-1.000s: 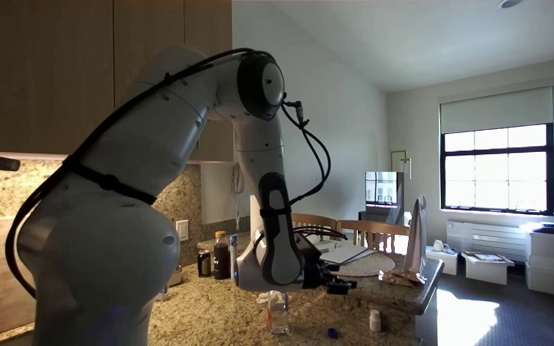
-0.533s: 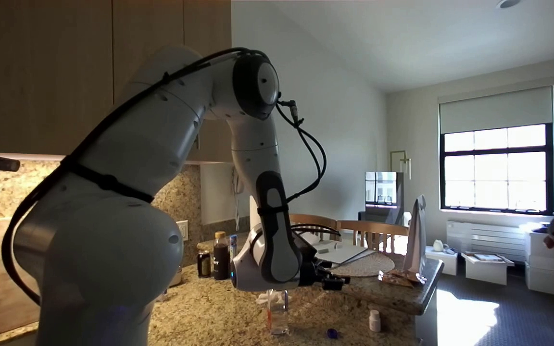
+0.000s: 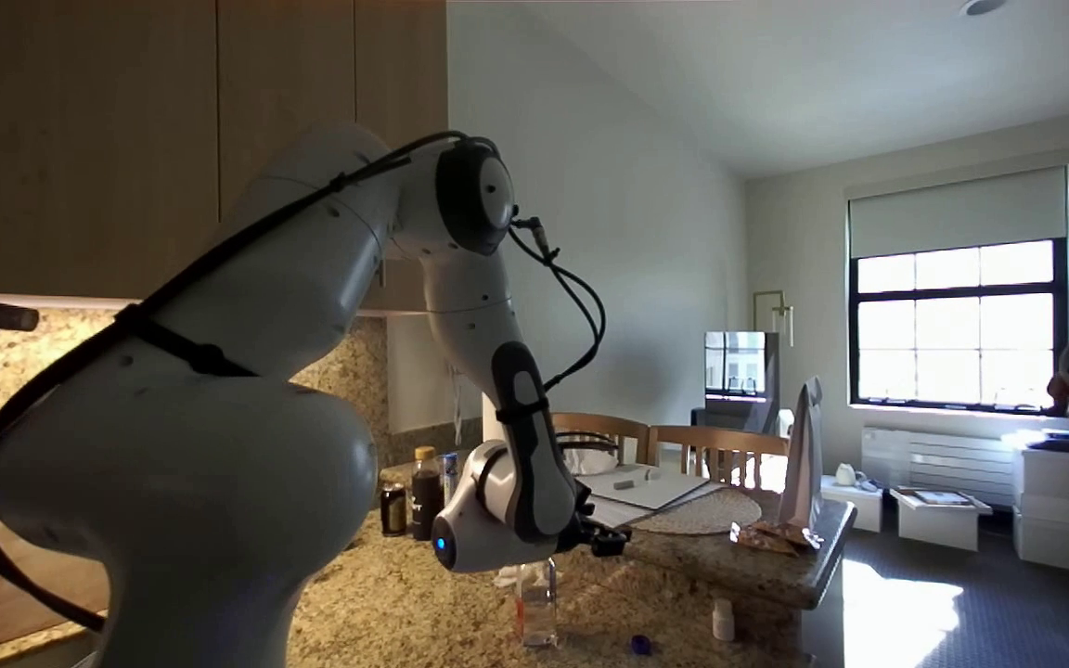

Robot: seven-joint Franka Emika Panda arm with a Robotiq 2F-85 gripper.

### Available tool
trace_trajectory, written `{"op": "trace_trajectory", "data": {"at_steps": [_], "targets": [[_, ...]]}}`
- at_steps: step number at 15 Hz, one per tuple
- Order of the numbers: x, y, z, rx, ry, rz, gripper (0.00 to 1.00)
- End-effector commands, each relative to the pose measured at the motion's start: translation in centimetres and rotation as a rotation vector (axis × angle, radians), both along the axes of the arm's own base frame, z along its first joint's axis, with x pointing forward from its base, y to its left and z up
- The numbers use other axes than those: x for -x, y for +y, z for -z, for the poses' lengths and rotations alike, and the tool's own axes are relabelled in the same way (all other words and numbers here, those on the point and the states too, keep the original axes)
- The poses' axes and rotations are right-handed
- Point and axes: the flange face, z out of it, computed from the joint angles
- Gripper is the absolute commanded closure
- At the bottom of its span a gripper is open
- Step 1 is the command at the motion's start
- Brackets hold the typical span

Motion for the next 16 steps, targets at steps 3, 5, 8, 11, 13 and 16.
{"op": "trace_trajectory", "data": {"at_steps": [3,5,8,11,13,16], "targets": [[0.3,3.2,-0.1,-0.028,-0.020,-0.063,0.00],[0.4,3.5,0.1,-0.031,-0.017,-0.066,0.00],[0.2,2.7,0.1,-0.031,-0.017,-0.050,0.00],[0.2,3.4,0.2,-0.028,-0.020,-0.065,0.00],[0.3,3.7,-0.5,-0.007,-0.049,-0.074,0.00],[0.1,4.0,-0.9,0.024,-0.100,-0.084,0.00]]}}
